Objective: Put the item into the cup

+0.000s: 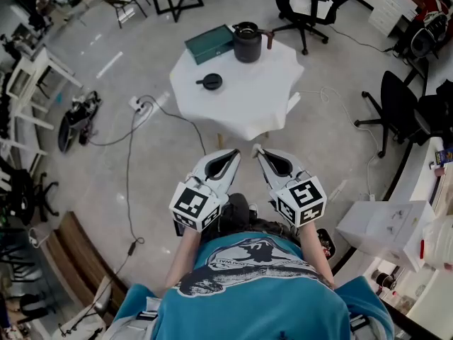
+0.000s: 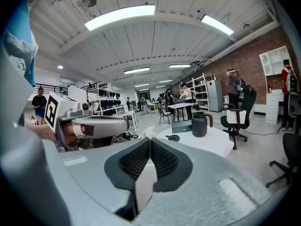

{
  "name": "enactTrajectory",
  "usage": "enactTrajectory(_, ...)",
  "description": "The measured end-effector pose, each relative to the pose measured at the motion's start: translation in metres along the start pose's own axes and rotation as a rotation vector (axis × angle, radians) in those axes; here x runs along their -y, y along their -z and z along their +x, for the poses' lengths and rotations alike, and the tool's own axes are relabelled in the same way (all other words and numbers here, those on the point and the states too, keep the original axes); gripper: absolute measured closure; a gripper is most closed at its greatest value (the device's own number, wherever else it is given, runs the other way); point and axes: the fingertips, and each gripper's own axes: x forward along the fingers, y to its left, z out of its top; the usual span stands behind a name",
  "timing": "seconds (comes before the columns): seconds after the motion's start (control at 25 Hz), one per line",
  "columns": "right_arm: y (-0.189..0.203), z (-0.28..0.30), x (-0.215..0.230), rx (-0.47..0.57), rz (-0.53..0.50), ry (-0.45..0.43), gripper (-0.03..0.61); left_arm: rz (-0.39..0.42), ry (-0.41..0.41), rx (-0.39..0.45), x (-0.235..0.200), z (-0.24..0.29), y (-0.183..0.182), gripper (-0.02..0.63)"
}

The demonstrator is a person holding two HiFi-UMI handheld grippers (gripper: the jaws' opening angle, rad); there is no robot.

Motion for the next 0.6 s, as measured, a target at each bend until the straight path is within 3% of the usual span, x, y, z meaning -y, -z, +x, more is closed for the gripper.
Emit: enactTrajectory(0.6, 0.001, 0.005, 0.038, 0.015, 0.055, 0.042, 0.568, 0.015, 0.020, -0.034, -0.008, 0.026, 0.000, 0.609)
